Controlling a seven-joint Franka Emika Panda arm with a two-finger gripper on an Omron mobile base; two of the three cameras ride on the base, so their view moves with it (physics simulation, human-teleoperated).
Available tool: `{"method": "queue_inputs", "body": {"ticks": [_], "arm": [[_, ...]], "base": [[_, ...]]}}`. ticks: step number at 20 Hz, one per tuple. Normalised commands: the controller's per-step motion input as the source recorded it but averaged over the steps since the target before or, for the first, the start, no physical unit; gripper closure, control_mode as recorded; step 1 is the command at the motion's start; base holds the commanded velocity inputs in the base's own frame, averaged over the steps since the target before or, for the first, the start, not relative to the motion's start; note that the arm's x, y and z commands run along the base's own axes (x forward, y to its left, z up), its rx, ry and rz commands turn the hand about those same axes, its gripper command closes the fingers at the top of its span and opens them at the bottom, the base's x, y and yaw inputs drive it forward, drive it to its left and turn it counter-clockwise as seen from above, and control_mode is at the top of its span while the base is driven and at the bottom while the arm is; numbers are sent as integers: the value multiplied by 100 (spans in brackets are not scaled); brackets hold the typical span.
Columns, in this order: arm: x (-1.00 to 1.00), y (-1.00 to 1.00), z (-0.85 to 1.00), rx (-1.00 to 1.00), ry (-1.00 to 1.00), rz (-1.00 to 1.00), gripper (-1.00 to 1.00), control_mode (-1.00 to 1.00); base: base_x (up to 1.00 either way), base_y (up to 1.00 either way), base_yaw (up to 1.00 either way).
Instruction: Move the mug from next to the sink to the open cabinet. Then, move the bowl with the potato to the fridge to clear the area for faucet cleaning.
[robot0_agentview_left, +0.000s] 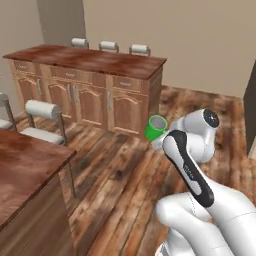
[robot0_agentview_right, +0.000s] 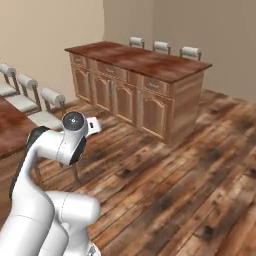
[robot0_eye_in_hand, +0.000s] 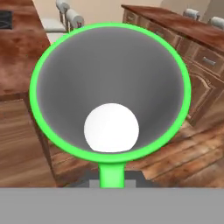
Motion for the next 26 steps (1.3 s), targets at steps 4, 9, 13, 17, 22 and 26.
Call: {"method": "queue_inputs", "body": {"ticks": [4, 9, 13, 17, 22, 26], "arm": [[0, 0, 0, 0, 0, 0, 100, 100], [0, 0, 0, 0, 0, 0, 100, 100], [0, 0, 0, 0, 0, 0, 100, 100], [0, 0, 0, 0, 0, 0, 100, 100], [0, 0, 0, 0, 0, 0, 100, 100], [0, 0, 0, 0, 0, 0, 100, 100]], "base": [[-11, 24, 87], [-3, 30, 91], [-2, 43, 89], [-6, 59, 68], [-4, 69, 57], [40, 77, 24]]}}
